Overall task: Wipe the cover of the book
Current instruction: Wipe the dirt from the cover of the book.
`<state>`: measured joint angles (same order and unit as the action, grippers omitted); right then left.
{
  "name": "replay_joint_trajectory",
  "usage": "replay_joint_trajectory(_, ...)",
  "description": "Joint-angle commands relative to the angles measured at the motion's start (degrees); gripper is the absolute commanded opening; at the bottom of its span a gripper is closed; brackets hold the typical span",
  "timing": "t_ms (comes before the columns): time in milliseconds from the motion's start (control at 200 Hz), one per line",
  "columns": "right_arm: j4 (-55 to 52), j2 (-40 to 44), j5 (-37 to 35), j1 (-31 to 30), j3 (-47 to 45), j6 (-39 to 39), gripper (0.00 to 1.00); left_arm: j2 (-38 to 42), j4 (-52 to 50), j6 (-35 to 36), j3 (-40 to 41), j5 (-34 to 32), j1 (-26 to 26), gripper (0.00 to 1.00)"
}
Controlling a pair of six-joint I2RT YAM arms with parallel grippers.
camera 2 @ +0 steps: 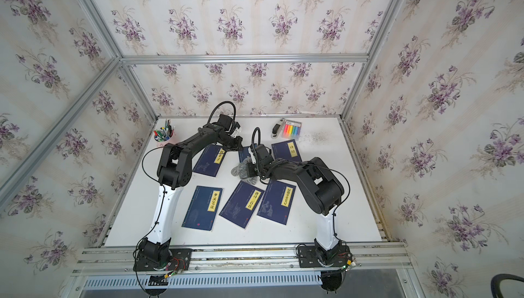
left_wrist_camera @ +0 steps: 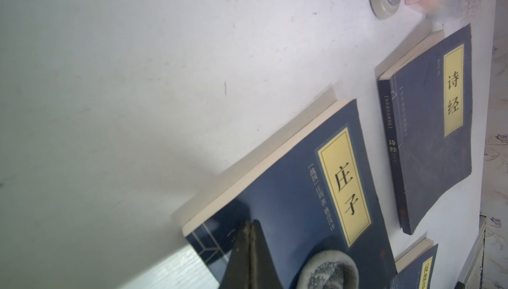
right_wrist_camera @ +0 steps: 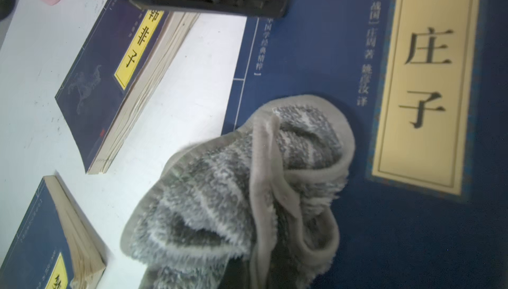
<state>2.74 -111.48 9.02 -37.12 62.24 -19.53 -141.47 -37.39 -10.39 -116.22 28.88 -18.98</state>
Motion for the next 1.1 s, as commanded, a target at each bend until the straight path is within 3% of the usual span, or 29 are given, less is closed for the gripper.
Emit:
replay_joint_trajectory(0, -10.3, -1.2, -1.4, -0.1, 0.3, -0.2, 0.00, -1.7, -5.1, -0.1, 0.8, -3.7, -0.2, 0.00)
replay_joint_trajectory(230, -10.0, -8.8, 2.8, 2.6, 8.6, 0.2, 0.00, -1.7, -5.2, 0.0, 0.9, -3.5, -0.3, 0.00)
replay_joint_trajectory(505, -11.4, -12.5, 2.1, 5.5, 14.6, -0.1, 0.00, -1.8, -5.2, -0.1, 0.9, -3.5, -0.2, 0.00)
replay_joint_trajectory(649, -11.6, -10.1, 2.9, 5.5, 12.0, 0.8, 0.00, -1.8, -5.2, -0.1, 0.9, -3.1, -0.1, 0.00)
replay_joint_trajectory(909, -10.3, 0.5, 2.8, 5.5, -1.8, 2.5, 0.00, -1.9, -5.2, -0.2, 0.7, -2.9, 0.1, 0.00)
replay_joint_trajectory(1094, -11.3, -1.7, 1.8, 8.6, 1.0, 3.2, 0.00, -1.8, -5.2, -0.2, 0.7, -2.8, 0.0, 0.00)
